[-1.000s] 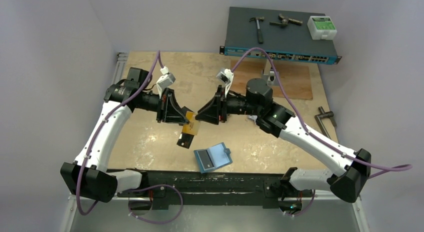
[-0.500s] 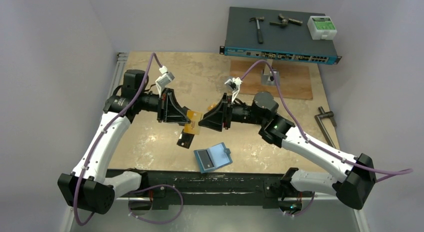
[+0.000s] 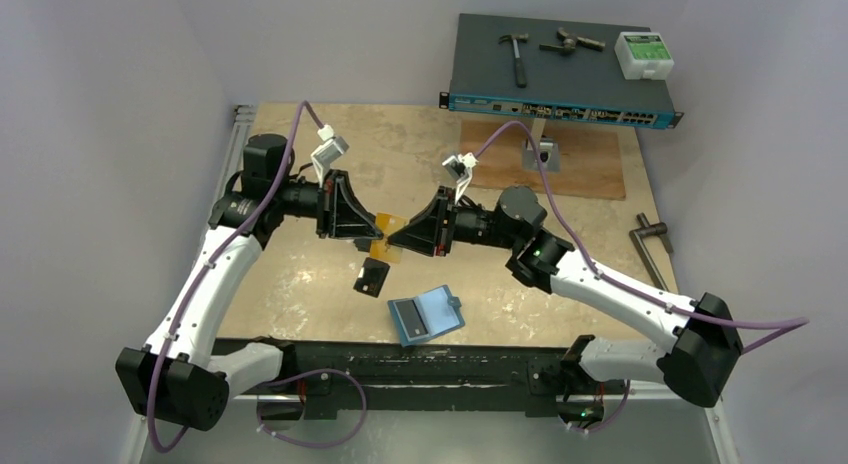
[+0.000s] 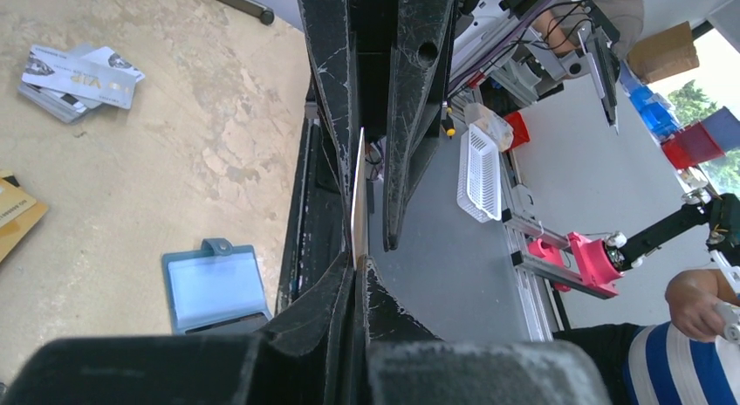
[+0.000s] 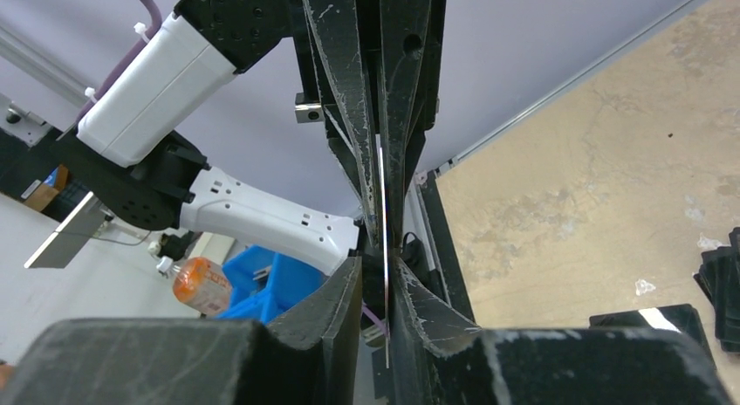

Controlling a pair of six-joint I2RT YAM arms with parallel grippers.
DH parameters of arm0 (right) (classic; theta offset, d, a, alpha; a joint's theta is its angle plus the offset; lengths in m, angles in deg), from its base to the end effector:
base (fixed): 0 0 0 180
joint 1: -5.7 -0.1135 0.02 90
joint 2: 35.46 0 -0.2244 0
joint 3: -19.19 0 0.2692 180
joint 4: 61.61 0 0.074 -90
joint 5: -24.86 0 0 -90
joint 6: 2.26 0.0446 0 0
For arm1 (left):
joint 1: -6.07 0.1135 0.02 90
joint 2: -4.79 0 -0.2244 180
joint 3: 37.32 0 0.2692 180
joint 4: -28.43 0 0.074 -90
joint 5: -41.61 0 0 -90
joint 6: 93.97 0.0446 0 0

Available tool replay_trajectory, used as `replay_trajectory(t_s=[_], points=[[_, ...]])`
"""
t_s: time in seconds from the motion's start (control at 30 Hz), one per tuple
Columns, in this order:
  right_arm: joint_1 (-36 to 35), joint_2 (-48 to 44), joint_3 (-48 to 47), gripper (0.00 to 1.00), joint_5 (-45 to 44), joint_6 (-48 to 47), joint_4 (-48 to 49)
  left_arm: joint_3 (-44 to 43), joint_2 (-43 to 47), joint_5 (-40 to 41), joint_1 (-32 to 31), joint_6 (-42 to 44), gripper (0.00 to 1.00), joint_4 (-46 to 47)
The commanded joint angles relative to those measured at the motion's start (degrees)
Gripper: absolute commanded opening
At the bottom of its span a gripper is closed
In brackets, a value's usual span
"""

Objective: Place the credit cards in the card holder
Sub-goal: Pick up the credit card from the storage box, then turn over the card slot in the card holder.

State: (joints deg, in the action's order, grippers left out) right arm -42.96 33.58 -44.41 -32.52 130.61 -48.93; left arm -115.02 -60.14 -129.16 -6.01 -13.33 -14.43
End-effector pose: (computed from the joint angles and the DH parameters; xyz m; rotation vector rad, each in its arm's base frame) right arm 0.1923 0.2549 0.3116 -0.6223 1.5989 1.6566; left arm 0.2428 -0.0970 0.3356 0.9142 1.7580 -1.6777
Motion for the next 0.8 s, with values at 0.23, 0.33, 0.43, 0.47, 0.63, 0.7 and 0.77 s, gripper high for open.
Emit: replay_trajectory(t_s=[0.23, 0.33, 0.43, 0.47, 0.63, 0.7, 0.77], points=[[-0.6, -3.18, 1.38, 0.0, -4.43, -0.7, 1.31, 1.95, 1.82, 4.58, -0.14, -4.26, 0.22, 5.05], [0.03, -3.72, -0.45, 0.0, -6.4, -3.47, -8.46, -0.79, 2.37, 7.27, -0.17, 7.09, 0.55, -7.92], [1.5, -2.5, -3.32, 0.0, -8.88, -8.64, -21.83, -6.62, 1.71, 10.6, -0.56, 30.32, 0.57, -29.83], [1.81, -1.89, -3.61, 0.0, -9.74, -9.9, -24.79, -8.48, 1.2, 13.18, -1.34, 38.46, 0.57, -37.42], [2.09, 2.45, -1.96, 0.0, -10.71, -13.77, -35.39, -3.07, 6.7, 29.99, -10.59, 63.52, 0.55, -48.69], [2.02, 3.54, -0.36, 0.0, -11.44, -13.97, -37.15, 3.4, 12.08, 36.06, -16.04, 67.26, 0.55, -43.9], [1.92, 3.65, 2.25, 0.0, -11.2, -12.84, -36.68, 8.77, 16.12, 40.27, -21.09, 68.77, 0.55, -38.16]])
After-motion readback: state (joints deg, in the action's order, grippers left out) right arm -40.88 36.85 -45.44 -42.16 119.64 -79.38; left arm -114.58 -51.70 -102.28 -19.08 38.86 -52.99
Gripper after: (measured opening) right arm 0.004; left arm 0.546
